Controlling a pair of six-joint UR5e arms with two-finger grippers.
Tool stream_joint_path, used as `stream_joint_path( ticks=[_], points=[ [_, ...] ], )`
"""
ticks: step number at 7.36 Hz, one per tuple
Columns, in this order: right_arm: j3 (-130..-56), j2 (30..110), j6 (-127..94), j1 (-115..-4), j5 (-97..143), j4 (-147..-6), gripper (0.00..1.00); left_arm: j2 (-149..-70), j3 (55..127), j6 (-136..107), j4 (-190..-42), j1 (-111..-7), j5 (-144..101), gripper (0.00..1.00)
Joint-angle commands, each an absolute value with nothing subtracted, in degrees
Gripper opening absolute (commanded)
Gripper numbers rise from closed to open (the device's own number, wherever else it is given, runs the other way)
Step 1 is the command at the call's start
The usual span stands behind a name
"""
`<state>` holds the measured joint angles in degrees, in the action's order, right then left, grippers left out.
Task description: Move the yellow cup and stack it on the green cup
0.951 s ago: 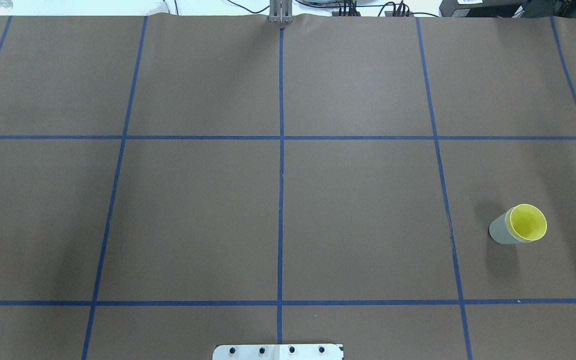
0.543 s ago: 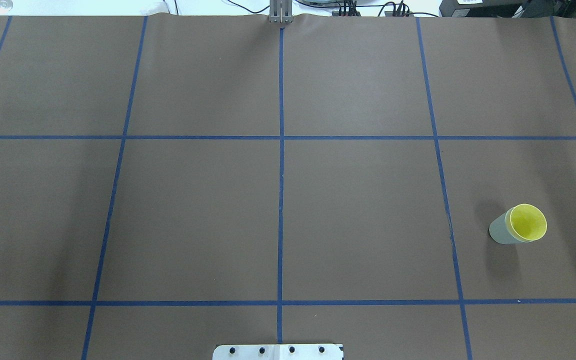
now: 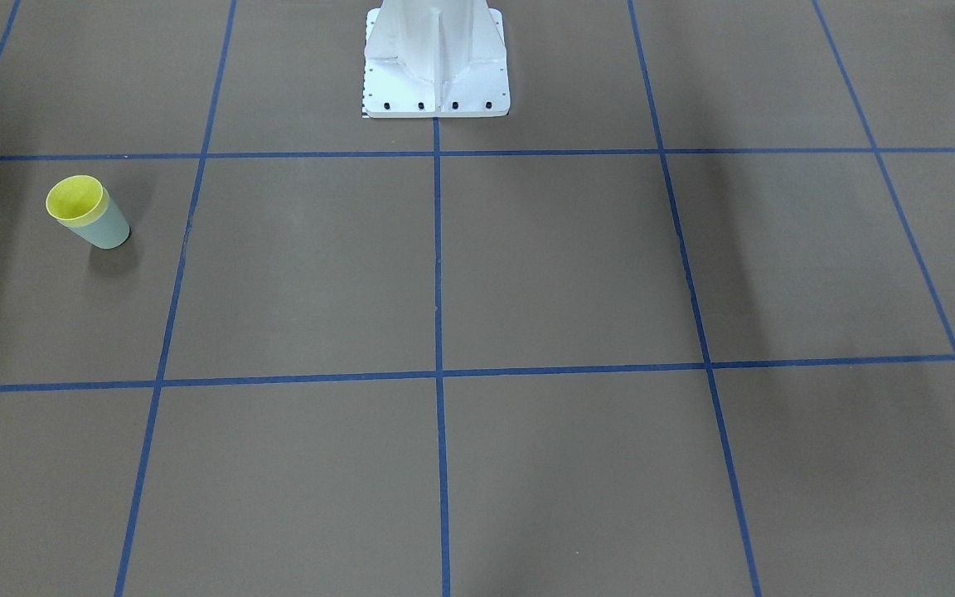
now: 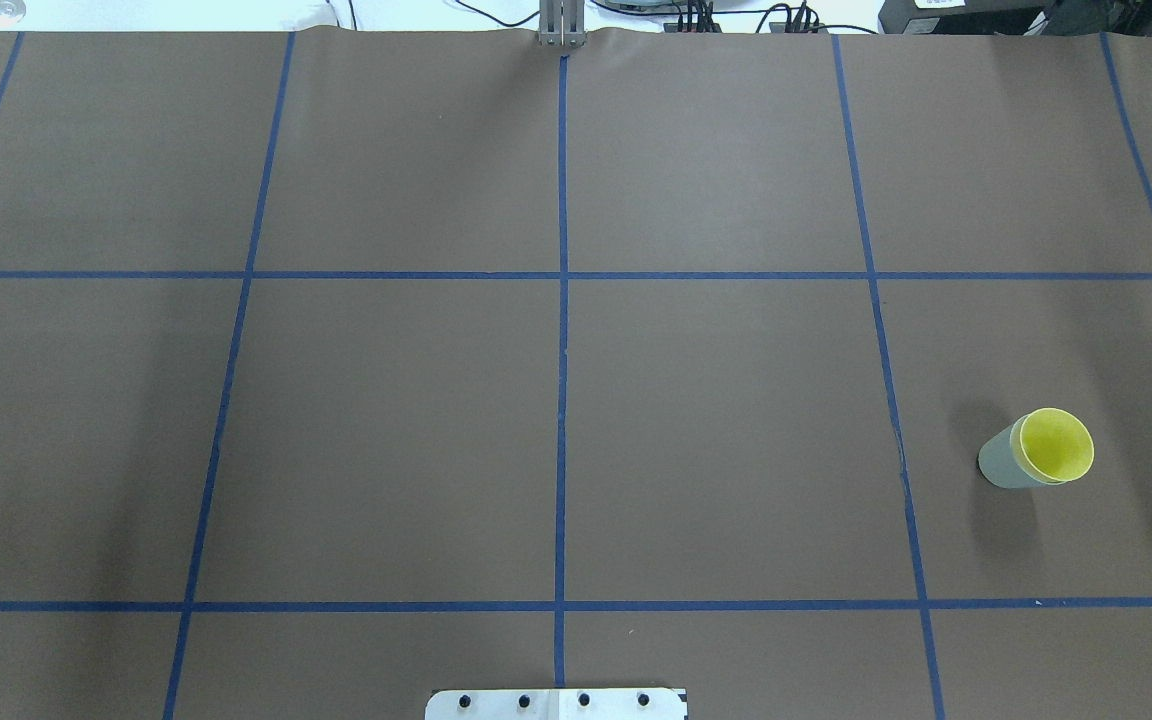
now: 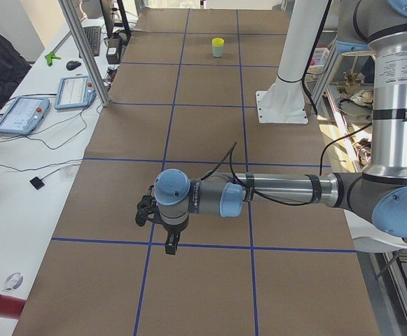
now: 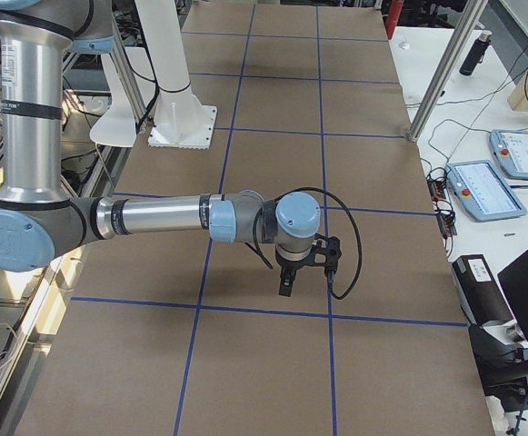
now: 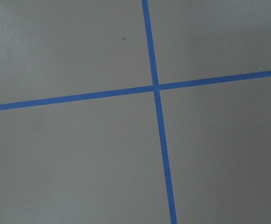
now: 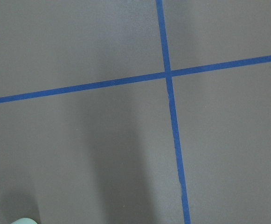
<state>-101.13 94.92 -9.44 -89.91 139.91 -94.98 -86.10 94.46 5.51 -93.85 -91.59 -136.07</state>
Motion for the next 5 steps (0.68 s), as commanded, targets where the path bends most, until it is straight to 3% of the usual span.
stream_joint_path(
  ticks=[1,5],
  points=[
    [-101.1,94.9,-9.4,-89.9,139.7,-94.9,1.0,-86.0,94.7,5.7,-93.8,-91.7,-135.8,1.0],
    [-101.0,94.7,-9.4,-89.9,139.7,-94.8,1.0,-86.6,94.7,6.1,-93.7,-91.7,-135.5,1.0]
  ],
)
